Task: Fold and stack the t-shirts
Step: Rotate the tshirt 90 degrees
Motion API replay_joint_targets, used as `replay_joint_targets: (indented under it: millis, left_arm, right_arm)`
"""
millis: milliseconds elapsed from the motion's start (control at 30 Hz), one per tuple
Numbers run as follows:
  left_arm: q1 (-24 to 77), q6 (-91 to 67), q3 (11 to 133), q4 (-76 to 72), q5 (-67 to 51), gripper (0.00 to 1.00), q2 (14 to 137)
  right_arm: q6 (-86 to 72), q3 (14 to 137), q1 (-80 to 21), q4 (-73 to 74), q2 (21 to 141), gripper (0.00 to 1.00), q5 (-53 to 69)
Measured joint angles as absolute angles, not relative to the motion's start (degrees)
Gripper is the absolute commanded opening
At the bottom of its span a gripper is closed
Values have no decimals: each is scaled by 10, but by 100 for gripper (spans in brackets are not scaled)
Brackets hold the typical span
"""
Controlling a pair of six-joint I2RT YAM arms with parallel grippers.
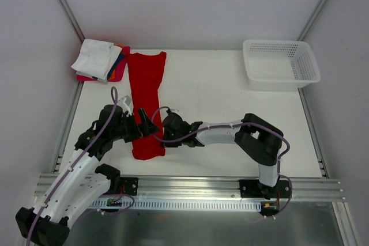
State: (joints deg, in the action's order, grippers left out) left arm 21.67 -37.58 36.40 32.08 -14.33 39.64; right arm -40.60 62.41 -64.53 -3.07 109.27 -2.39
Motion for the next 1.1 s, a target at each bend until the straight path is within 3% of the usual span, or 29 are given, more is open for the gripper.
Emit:
replay_joint_targets:
  millis: [300,400,767,933,1100]
  left_arm:
    - [271,-495,330,288,-98,92,367]
    - [301,-509,332,286,-68,98,364]
    - [311,-398,484,298,18,99,299]
    - [311,-405,442,286,14,97,279]
    - [368,-478,289,267,17,97,362]
  right_arm:
    - [-392,571,-634,-40,1053,0,-28]
    - [-384,556,-629,-48,1043,0,-28]
    - [-370,518,-534,-27,1002,0,-27]
    - [-369,514,-523,-28,999,1,-27]
    - [-368,514,-520,-30,999,1,-21]
